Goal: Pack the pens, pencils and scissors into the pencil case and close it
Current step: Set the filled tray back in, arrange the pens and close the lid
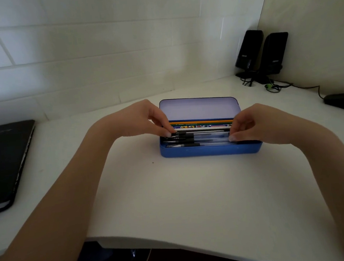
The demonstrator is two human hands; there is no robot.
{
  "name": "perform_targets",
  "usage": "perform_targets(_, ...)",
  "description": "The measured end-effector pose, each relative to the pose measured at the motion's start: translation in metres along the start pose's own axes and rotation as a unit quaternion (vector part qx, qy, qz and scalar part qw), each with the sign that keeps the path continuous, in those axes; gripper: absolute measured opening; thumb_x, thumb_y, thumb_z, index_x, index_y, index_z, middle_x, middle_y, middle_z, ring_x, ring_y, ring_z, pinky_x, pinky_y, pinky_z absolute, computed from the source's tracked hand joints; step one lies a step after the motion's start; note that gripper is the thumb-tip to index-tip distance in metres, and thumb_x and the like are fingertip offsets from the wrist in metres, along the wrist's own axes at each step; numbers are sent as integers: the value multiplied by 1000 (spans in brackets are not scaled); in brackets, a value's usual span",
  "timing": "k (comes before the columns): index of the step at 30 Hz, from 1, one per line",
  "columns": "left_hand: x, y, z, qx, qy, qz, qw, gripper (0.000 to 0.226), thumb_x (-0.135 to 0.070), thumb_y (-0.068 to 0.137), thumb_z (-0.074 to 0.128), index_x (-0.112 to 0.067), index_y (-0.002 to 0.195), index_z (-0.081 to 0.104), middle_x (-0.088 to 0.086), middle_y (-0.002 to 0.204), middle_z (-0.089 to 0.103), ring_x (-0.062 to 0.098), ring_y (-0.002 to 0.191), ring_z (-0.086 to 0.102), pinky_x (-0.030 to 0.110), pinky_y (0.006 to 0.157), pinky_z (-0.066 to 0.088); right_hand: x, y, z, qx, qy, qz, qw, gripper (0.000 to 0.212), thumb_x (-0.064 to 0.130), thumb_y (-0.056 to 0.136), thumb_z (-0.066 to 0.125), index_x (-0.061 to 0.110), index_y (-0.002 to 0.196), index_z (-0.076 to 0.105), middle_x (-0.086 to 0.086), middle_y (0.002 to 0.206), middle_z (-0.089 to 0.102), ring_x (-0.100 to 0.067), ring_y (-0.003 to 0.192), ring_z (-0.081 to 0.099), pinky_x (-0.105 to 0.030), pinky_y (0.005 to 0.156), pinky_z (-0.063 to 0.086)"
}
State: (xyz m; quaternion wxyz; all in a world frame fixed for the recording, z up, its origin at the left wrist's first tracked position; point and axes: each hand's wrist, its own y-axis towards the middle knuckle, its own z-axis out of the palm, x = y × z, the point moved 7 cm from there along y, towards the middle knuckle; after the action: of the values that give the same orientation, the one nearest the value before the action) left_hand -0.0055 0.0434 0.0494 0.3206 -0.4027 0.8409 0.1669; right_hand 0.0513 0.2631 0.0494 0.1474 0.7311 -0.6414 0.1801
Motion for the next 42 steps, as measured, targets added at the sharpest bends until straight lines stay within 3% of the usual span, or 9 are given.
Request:
perform_targets(3, 1, 0, 1, 4, -3, -9, 1000, 15, -15, 70, 79, -29, 76, 77, -1, 85, 75, 11, 82, 65, 37, 95, 48, -2, -1, -2, 0, 2, 7, 1000, 10, 31, 75, 75, 22, 73, 72, 1, 72, 71, -11, 64, 59, -24, 64, 45)
perform_targets(6, -2, 0, 2, 0, 4, -7, 1000, 13, -19, 71, 79, -32, 73, 76, 14, 91, 72, 29, 91, 64, 44, 95, 47, -7, -4, -9, -13, 3, 23, 1000, 8, 28, 77, 74, 21, 72, 73, 5, 70, 70, -7, 62, 58, -20, 61, 43)
perform_targets(9, -3, 0, 2, -2, 12, -3, 1000, 10, -21, 71, 78, -30, 73, 75, 17, 91, 71, 33, 92, 63, 47, 94, 47, -8, -4, -8, -13, -9, 30, 999, 9, 27, 77, 74, 19, 74, 73, 7, 68, 67, -4, 60, 55, -17, 57, 39)
perform_targets(16, -6, 3, 6, -10, 0, 12, 1000, 10, -15, 75, 76, -22, 82, 76, -14, 71, 70, -2, 70, 60, 8, 72, 45, -10, -1, -12, -35, 5, 31, 999, 10, 29, 72, 78, 21, 72, 72, 5, 73, 69, -6, 64, 57, -20, 58, 40)
perform_targets(21, -5, 5, 8, -17, 3, 9, 1000, 6, -15, 75, 75, -19, 80, 76, -10, 69, 70, 3, 69, 60, 7, 69, 44, -9, 0, -7, -27, -1, 35, 999, 8, 27, 72, 78, 21, 75, 74, 7, 73, 69, -4, 66, 58, -19, 57, 38)
perform_targets(26, -5, 7, 11, -20, 15, 4, 1000, 4, -17, 76, 74, -19, 72, 73, 7, 83, 72, 10, 70, 58, 16, 69, 45, -7, 0, -7, -33, 4, 29, 999, 9, 28, 72, 78, 21, 74, 73, 9, 69, 67, -1, 59, 58, -13, 54, 39)
perform_targets(32, -6, 5, 11, -7, 12, -1, 1000, 4, -21, 76, 74, -17, 75, 72, -4, 79, 72, 0, 68, 59, 8, 68, 44, 6, -6, -14, -35, 22, 3, 999, 8, 28, 71, 79, 25, 67, 73, 3, 71, 72, -11, 70, 64, -21, 65, 46)
perform_targets(38, -8, 5, 12, 4, 16, 13, 1000, 4, -20, 74, 76, -20, 75, 72, 15, 86, 69, 17, 72, 55, 38, 79, 49, 4, -7, -6, -22, -21, 37, 999, 9, 32, 71, 79, 24, 69, 74, 9, 66, 67, -5, 62, 56, -20, 56, 41)
perform_targets(42, -9, 5, 12, 2, 14, 15, 1000, 5, -21, 73, 77, -20, 75, 72, 19, 88, 67, 19, 72, 54, 38, 78, 48, 4, -9, -6, 11, -27, 38, 999, 5, 35, 68, 79, 33, 67, 74, 15, 65, 69, -3, 63, 59, -22, 57, 45)
